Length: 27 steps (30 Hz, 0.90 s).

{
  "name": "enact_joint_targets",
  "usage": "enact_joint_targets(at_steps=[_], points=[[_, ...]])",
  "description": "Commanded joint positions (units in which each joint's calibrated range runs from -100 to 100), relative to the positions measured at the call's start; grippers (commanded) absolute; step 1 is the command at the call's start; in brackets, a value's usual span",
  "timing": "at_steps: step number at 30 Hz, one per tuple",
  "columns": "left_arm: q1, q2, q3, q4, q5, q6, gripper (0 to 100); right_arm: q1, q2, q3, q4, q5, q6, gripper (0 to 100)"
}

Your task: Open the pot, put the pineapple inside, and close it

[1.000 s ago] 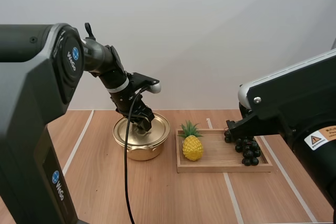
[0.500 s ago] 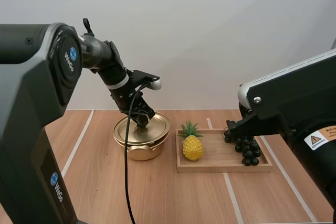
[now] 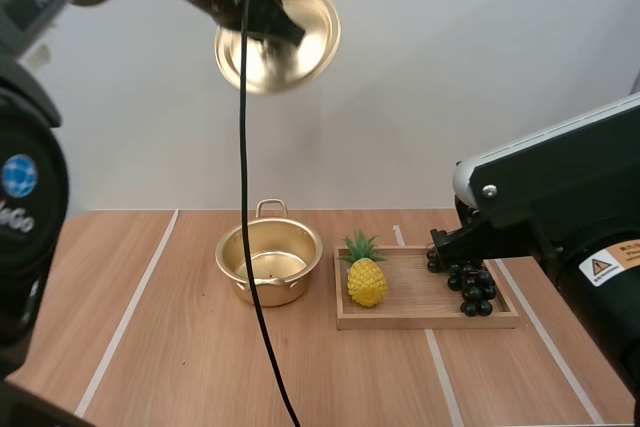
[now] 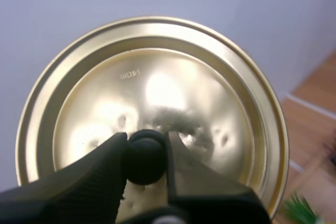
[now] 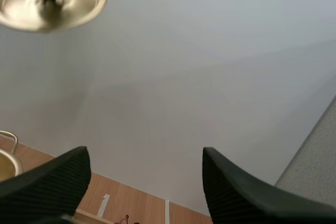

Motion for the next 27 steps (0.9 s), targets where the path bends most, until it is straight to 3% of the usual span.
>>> enact_joint_targets(at_steps=[1, 11, 14, 22, 27], points=[[0.01, -4.35, -5.25, -5.61, -17.84, -0.36, 0, -0.21, 0.00, -0.62, -0.15, -0.56, 0.21, 100], [0.01, -13.49, -10.80, -11.96, -60.18, -0.36, 0, -0.21, 0.24, -0.62, 0.61, 7.36, 11.58, 100], [0.01, -15.39, -10.80, -13.11, -69.65, -0.36, 0, -0.21, 2.05, -0.62, 2.78, 8.64, 11.68, 100], [0.01, -18.40, -10.99, -11.63, -86.35, -1.95, 0, -0.05, 19.02, -1.47, 16.37, 10.23, 2.05, 100], [0.01, -18.52, -12.30, -8.13, -85.94, -1.95, 0, -0.13, 32.99, -7.91, 26.56, 27.48, -3.21, 100]])
